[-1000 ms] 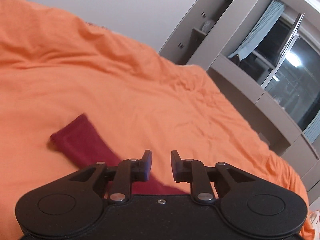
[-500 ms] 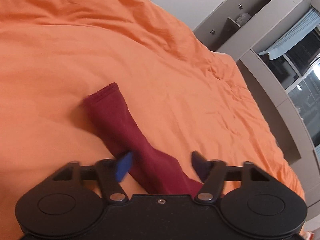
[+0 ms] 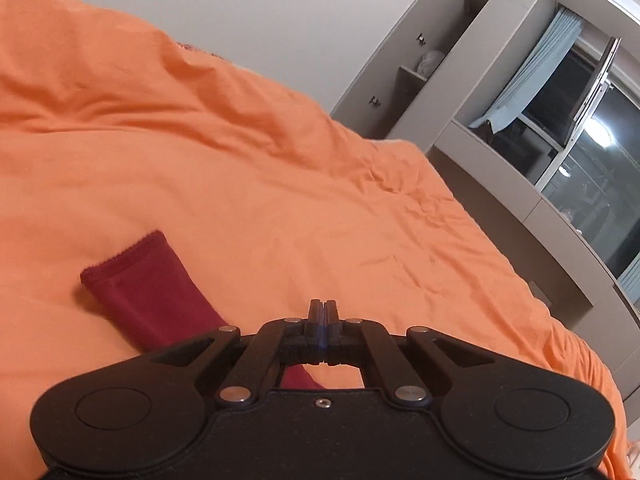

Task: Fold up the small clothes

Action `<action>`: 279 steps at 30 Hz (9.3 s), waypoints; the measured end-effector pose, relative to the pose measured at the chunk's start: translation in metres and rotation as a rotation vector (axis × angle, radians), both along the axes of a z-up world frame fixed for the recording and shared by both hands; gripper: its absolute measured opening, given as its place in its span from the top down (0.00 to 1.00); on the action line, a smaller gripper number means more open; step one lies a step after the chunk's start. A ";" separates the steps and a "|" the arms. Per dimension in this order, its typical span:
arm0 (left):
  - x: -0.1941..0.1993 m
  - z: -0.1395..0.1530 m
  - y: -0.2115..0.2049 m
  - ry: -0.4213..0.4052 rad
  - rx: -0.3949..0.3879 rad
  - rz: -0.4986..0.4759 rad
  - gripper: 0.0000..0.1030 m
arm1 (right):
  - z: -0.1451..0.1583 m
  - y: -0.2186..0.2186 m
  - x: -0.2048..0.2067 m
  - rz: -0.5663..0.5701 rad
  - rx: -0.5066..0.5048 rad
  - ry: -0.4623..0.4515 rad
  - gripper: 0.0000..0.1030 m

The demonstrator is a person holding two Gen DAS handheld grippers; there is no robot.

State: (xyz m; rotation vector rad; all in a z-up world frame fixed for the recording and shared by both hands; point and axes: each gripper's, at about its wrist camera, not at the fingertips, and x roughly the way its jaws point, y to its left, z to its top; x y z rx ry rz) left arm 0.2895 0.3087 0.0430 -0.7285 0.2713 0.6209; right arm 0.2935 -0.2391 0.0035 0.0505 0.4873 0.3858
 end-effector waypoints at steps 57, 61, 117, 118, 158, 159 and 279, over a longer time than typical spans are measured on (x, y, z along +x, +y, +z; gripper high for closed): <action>0.073 -0.020 -0.348 0.051 0.663 -1.188 0.96 | 0.010 -0.111 0.022 -0.348 0.232 -0.001 0.00; 0.068 -0.059 -0.369 0.148 0.717 -1.305 0.89 | 0.006 -0.115 0.026 -0.361 0.262 0.024 0.00; 0.029 -0.023 -0.316 0.274 0.792 -1.138 0.01 | -0.018 -0.058 0.052 -0.123 0.203 0.184 0.03; 0.035 -0.022 -0.298 0.283 0.753 -1.092 0.01 | -0.017 -0.052 0.053 -0.094 0.191 0.188 0.03; 0.114 -0.089 -0.100 0.203 -0.138 -0.773 0.88 | 0.012 0.306 0.246 0.588 0.004 0.196 0.94; 0.112 -0.088 -0.099 0.201 -0.140 -0.753 0.88 | 0.011 0.315 0.244 0.595 -0.016 0.182 0.94; -0.207 -0.046 -0.307 0.302 0.952 -1.059 0.25 | -0.034 -0.010 -0.243 0.297 -0.961 -0.221 0.53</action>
